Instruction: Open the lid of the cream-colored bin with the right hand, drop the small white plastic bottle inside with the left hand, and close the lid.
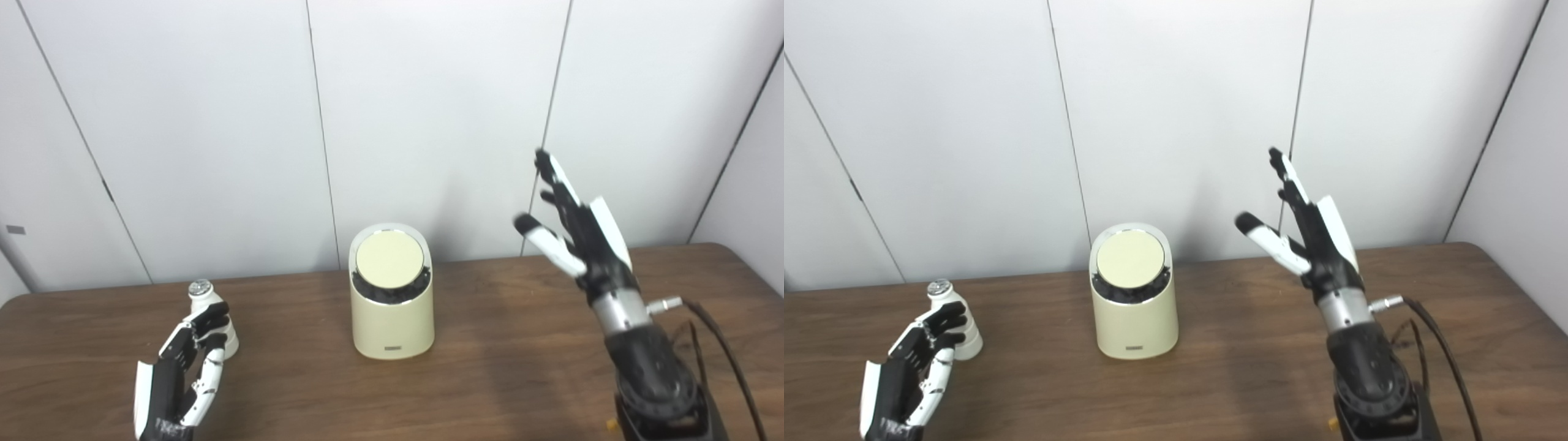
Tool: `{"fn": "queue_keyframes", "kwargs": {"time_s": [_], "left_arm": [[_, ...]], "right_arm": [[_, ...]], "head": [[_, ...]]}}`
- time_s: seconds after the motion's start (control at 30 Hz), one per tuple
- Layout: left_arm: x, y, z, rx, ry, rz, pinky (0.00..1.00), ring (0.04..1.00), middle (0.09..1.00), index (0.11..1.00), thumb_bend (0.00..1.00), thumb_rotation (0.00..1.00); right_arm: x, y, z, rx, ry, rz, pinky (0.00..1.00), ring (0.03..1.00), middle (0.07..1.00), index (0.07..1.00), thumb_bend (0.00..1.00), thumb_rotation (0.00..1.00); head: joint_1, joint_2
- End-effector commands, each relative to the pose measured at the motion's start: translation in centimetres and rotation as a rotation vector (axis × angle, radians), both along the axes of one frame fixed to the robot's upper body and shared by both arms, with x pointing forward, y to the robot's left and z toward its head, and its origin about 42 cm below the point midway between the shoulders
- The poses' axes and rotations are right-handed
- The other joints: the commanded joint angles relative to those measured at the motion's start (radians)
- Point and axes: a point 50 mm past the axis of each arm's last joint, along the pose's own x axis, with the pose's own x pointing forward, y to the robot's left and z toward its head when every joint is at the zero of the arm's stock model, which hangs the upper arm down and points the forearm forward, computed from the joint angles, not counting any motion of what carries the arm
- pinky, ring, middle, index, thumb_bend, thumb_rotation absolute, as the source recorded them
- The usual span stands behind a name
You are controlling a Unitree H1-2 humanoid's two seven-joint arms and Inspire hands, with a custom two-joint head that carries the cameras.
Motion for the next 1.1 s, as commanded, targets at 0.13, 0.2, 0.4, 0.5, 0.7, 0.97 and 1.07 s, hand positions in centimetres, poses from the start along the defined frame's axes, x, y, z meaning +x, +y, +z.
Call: {"fn": "queue_keyframes", "kwargs": {"time_s": [0.13, 0.2, 0.4, 0.5, 0.7, 0.97, 1.07], "left_arm": [[0.3, -0.6, 1.5, 0.010, -0.078, -0.015, 0.66, 0.741, 0.764, 0.750, 0.23, 0.55], [0.3, -0.6, 1.5, 0.008, -0.077, -0.015, 0.66, 0.739, 0.761, 0.748, 0.23, 0.55], [0.3, -1.1, 1.3, -0.012, -0.068, -0.035, 0.66, 0.744, 0.765, 0.746, 0.24, 0.50], [0.2, -1.3, 1.3, 0.019, -0.073, -0.033, 0.65, 0.742, 0.766, 0.749, 0.25, 0.51], [0.1, -2.0, 1.3, 0.031, -0.081, -0.028, 0.63, 0.720, 0.751, 0.744, 0.23, 0.49], [-0.1, -2.7, 1.4, 0.030, -0.090, -0.031, 0.64, 0.727, 0.756, 0.746, 0.24, 0.51], [-0.1, -2.8, 1.5, 0.026, -0.092, -0.037, 0.64, 0.726, 0.756, 0.747, 0.23, 0.50]], "right_arm": [[1.1, 1.6, 3.7, -0.071, -0.051, 0.003, 0.80, 0.948, 1.000, 1.000, 0.91, 0.69], [1.6, 2.1, 4.1, -0.095, -0.053, 0.001, 0.86, 0.969, 1.000, 1.000, 0.94, 0.68], [3.7, 3.8, 5.0, -0.110, -0.050, 0.014, 0.73, 0.971, 1.000, 1.000, 1.00, 0.60], [5.0, 4.4, 5.1, -0.161, -0.057, -0.005, 0.90, 0.984, 1.000, 1.000, 1.00, 0.61], [6.8, 5.7, 4.9, -0.201, -0.028, -0.015, 0.88, 0.976, 1.000, 1.000, 1.00, 0.63], [8.4, 7.8, 3.4, -0.204, 0.018, 0.023, 0.91, 0.998, 1.000, 1.000, 1.00, 0.54], [8.6, 8.6, 3.0, -0.258, 0.025, 0.014, 0.93, 1.000, 1.000, 1.000, 1.00, 0.55]], "head": [[0.003, -0.004], [0.006, -0.005], [0.029, -0.009], [0.035, -0.013], [0.060, -0.017], [0.066, -0.015], [0.069, -0.016]]}}
